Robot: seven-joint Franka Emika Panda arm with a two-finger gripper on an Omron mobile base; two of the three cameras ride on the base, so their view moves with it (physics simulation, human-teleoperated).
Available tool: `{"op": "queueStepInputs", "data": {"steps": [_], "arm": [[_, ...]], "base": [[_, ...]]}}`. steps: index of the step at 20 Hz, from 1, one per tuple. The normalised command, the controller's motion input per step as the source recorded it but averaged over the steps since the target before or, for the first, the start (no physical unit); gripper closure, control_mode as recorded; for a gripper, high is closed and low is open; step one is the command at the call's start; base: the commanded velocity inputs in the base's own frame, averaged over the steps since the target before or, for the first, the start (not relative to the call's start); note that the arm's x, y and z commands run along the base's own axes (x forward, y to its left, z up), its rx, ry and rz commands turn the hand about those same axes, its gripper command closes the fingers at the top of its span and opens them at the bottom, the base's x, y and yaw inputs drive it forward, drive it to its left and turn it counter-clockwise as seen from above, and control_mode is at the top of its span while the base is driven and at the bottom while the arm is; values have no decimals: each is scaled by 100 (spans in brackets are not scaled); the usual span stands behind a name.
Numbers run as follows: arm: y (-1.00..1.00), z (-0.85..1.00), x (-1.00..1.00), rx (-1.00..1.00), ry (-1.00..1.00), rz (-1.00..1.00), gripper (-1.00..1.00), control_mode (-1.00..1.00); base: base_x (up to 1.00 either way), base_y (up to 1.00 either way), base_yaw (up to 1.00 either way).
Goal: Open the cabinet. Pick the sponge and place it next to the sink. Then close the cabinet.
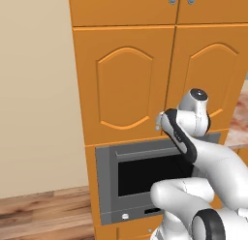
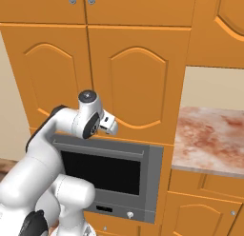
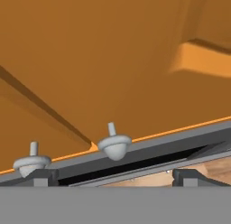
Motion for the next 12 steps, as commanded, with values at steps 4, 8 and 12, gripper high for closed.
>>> {"op": "queueStepInputs", "data": {"steps": [4, 8, 12], "arm": [[1, 0, 0, -3, 0, 0, -100, -100], [0, 0, 0, 0, -7, 0, -100, -100], [0, 0, 0, 0, -9, 0, -100, -100]], "base": [[0, 0, 0], [0, 0, 0], [0, 0, 0]]}}
